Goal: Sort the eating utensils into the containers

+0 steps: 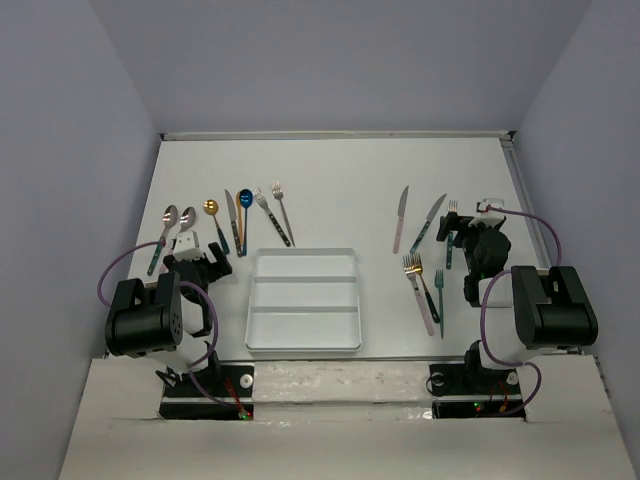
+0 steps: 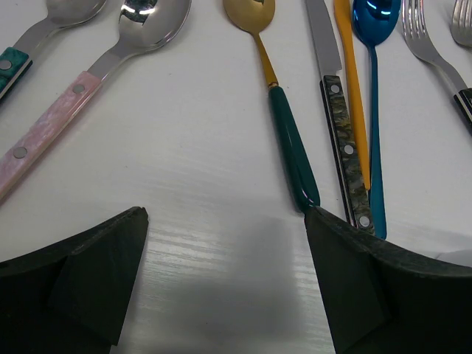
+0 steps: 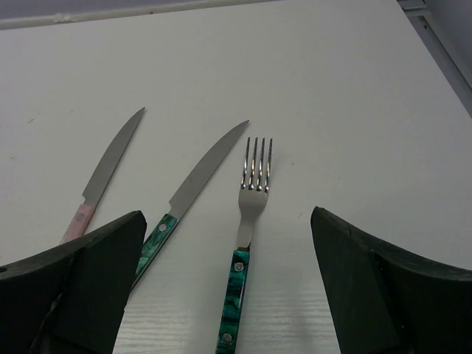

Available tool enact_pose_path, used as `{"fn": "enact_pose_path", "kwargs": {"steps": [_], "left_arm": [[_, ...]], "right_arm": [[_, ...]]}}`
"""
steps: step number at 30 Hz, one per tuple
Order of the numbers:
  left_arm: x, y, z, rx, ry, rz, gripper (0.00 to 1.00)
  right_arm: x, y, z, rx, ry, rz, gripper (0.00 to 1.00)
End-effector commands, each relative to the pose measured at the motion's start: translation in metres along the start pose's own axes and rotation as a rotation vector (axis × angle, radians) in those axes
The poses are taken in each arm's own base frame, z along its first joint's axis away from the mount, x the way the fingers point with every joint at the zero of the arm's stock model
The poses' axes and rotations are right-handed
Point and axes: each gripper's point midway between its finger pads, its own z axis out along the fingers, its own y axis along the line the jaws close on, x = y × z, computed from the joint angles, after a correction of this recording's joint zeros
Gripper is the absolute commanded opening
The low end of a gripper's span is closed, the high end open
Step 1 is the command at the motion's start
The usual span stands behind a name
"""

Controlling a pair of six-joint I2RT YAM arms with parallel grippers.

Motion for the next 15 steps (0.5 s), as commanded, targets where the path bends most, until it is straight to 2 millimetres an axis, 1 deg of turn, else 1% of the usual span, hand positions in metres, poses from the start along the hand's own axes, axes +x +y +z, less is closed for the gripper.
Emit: {"fn": "enact_pose_path", "kwargs": {"steps": [1,4,7,8,9,10,11,12,13,14,15], "left_arm": [[-0.153,-0.023,-0.051,0.093,-0.686,0.008,0.99],[-0.153,-0.028,-0.052,0.119,-0.686,0.045,0.99],[-0.154,-0.059,-0.052,0.281,-0.685,0.168,0.99],[-0.152,-0.062,-0.048,0.294,-0.666,0.188,0.99],[-0.155,-0.06,-0.049,0.294,-0.664,0.172,0.99],[-0.166,-0.059,-0.046,0.303,-0.669,0.166,0.99],[-0.138,-0.053,-0.028,0.303,-0.499,0.135,0.99],[-0.182,-0.054,-0.027,0.287,-0.553,0.188,0.99],[-0.191,-0.051,-0.019,0.253,-0.503,0.249,0.99],[-0.204,-0.047,-0.014,0.223,-0.434,0.304,0.99],[-0.208,-0.045,-0.013,0.205,-0.399,0.328,0.99]], "right_arm": [[-0.024,0.004,0.006,-0.014,-0.084,-0.017,0.99],[-0.023,0.004,0.007,-0.015,-0.078,-0.017,1.0],[-0.025,0.005,0.007,-0.016,-0.085,-0.016,1.0],[-0.027,0.004,0.007,-0.013,-0.078,-0.017,1.0],[-0.031,0.008,0.007,-0.033,-0.071,-0.022,1.0],[-0.026,0.011,0.011,-0.048,0.016,-0.026,1.0],[-0.051,0.014,0.009,-0.054,0.003,-0.023,1.0],[-0.063,0.018,0.011,-0.052,0.025,0.046,1.0],[-0.073,0.025,0.011,-0.084,0.053,0.058,0.99],[-0.089,0.035,0.014,-0.131,0.106,0.05,0.97],[-0.092,0.046,0.015,-0.188,0.151,0.062,0.95]]}}
